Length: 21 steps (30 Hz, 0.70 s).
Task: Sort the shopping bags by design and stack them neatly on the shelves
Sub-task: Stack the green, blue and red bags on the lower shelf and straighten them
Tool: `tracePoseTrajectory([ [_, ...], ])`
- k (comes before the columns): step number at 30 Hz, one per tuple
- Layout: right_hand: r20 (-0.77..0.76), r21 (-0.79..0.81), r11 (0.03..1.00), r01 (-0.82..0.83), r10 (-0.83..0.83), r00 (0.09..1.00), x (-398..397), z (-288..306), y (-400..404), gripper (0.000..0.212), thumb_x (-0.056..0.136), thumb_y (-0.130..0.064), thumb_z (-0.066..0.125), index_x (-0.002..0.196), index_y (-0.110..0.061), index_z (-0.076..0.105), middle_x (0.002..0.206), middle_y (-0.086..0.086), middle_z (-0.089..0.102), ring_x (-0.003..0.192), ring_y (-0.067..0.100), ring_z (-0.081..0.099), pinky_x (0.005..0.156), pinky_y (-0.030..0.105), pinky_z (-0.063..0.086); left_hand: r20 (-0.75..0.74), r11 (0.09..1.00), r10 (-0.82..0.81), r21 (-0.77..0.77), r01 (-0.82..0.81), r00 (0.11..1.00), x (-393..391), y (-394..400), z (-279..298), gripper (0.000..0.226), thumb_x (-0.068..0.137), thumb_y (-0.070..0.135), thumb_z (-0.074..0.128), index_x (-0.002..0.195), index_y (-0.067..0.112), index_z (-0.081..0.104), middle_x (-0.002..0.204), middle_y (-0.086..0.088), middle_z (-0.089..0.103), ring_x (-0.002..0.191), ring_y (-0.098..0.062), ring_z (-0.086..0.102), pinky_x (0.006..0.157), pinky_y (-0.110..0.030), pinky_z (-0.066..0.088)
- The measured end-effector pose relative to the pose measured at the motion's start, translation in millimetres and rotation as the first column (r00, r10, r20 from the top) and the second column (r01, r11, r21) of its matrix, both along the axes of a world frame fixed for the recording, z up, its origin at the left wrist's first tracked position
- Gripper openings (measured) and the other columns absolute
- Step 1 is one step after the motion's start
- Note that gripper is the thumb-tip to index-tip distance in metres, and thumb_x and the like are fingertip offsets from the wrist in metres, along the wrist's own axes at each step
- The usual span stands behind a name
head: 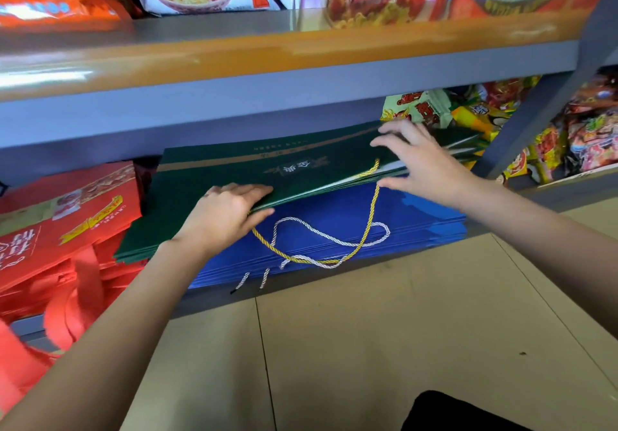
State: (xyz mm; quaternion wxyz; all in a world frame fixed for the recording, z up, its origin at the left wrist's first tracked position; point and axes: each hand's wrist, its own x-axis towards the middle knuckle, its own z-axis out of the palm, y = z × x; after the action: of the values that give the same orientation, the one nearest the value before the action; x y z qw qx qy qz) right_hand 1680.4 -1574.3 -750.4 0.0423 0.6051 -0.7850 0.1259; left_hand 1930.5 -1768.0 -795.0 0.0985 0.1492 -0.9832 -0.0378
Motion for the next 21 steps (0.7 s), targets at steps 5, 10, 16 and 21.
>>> tracePoseTrajectory([
  [5, -0.294, -0.227, 0.938, -0.263, 0.191, 0.936, 38.0, -44.0, 35.7, 0.027, 0.084, -0.029, 0.059, 0.105, -0.013, 0.052, 0.106, 0.008, 0.055, 0.093, 0.024, 0.046, 0.081, 0.034, 0.035, -0.060, 0.989, 0.067, -0.130, -0.074, 0.996, -10.7, -10.6, 23.3, 0.039, 0.094, 0.039, 0.052, 0.116, 0.010, 0.066, 0.100, -0.018, 0.070, 0.088, -0.039, 0.066, 0.081, -0.047, 0.048],
  [10, -0.357, -0.033, 0.966, -0.256, 0.228, 0.906, 48.1, -77.5, 34.2, 0.062, 0.072, -0.030, 0.079, 0.123, -0.018, 0.046, 0.110, 0.006, 0.055, 0.090, 0.021, 0.044, 0.074, 0.033, 0.045, -0.126, 0.978, 0.101, -0.172, -0.122, 0.987, -18.1, -19.4, 51.3, 0.042, 0.093, 0.042, 0.050, 0.107, 0.007, 0.068, 0.090, -0.022, 0.069, 0.080, -0.043, 0.065, 0.078, -0.046, 0.049],
  [16, -0.419, -0.329, 0.927, -0.178, 0.026, 0.908, 34.4, -16.3, -12.5, 0.047, 0.085, -0.032, 0.055, 0.127, -0.012, 0.046, 0.129, 0.012, 0.040, 0.112, 0.032, 0.038, 0.094, 0.047, 0.034, -0.034, 0.991, 0.122, -0.059, -0.124, 0.992, -19.0, -19.1, 51.5, 0.047, 0.090, 0.046, 0.052, 0.129, 0.020, 0.056, 0.121, -0.010, 0.064, 0.112, -0.032, 0.058, 0.093, -0.040, 0.040],
  [21, -0.313, 0.252, 0.963, 0.094, -0.011, 0.950, 9.0, -6.7, -20.1, 0.075, 0.082, -0.049, 0.063, 0.143, -0.016, 0.033, 0.150, 0.010, 0.026, 0.139, 0.029, 0.017, 0.112, 0.049, 0.013, 0.306, 0.995, 0.092, -0.004, -0.095, 0.948, -12.2, -7.2, 32.7, 0.075, 0.080, 0.055, 0.062, 0.144, 0.030, 0.033, 0.144, 0.002, 0.042, 0.132, -0.022, 0.038, 0.104, -0.036, 0.031],
])
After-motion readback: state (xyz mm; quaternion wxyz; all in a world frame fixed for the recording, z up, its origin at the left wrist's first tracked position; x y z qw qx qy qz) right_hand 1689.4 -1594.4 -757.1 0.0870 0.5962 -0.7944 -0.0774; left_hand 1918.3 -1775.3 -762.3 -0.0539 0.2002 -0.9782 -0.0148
